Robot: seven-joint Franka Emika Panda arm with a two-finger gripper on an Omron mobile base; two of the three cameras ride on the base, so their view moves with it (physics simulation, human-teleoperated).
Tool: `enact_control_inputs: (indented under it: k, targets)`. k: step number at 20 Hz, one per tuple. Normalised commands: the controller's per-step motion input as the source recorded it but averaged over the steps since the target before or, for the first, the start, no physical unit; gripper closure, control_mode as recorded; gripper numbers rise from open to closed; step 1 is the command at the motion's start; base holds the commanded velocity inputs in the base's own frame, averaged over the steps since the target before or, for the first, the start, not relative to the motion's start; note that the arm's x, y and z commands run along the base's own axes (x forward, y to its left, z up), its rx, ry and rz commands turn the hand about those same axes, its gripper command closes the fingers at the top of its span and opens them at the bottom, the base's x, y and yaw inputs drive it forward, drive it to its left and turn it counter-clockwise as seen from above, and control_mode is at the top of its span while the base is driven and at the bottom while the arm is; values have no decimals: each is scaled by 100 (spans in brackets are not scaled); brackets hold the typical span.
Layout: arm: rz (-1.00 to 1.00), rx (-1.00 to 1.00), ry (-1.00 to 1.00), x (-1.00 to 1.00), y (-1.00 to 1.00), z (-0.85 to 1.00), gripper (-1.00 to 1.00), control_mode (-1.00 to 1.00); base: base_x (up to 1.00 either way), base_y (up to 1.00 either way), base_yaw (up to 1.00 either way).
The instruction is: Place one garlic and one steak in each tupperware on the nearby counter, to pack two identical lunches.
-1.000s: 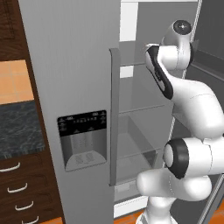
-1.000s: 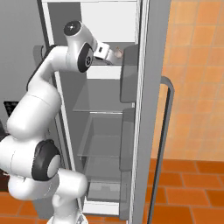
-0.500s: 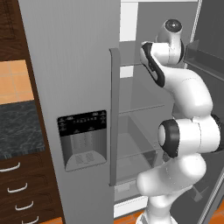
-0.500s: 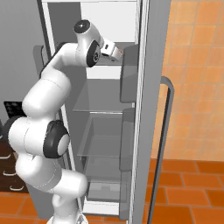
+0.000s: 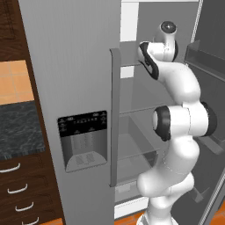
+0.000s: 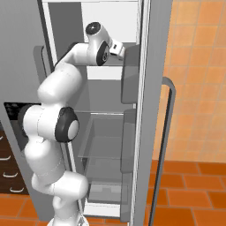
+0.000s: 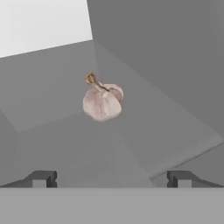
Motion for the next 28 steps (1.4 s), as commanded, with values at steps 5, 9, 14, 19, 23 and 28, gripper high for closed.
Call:
enact_control_inputs:
  k: [5,9,14,19,23,28]
  targets:
    - [0,0,5,67,-7,-20,-100,-100,0,0,0]
    - [0,0,2,83,-2,-3,-100,-100,0,0,0]
    - [0,0,5,81,-11,0,-100,-100,0,0,0]
    - [0,0,8,56,-13,-12,100,-100,0,0,0]
    - [0,-1,7,0,0,-64,100,-100,0,0,0]
    - [0,-21,-21,-3,18,-97,100,-100,0,0,0]
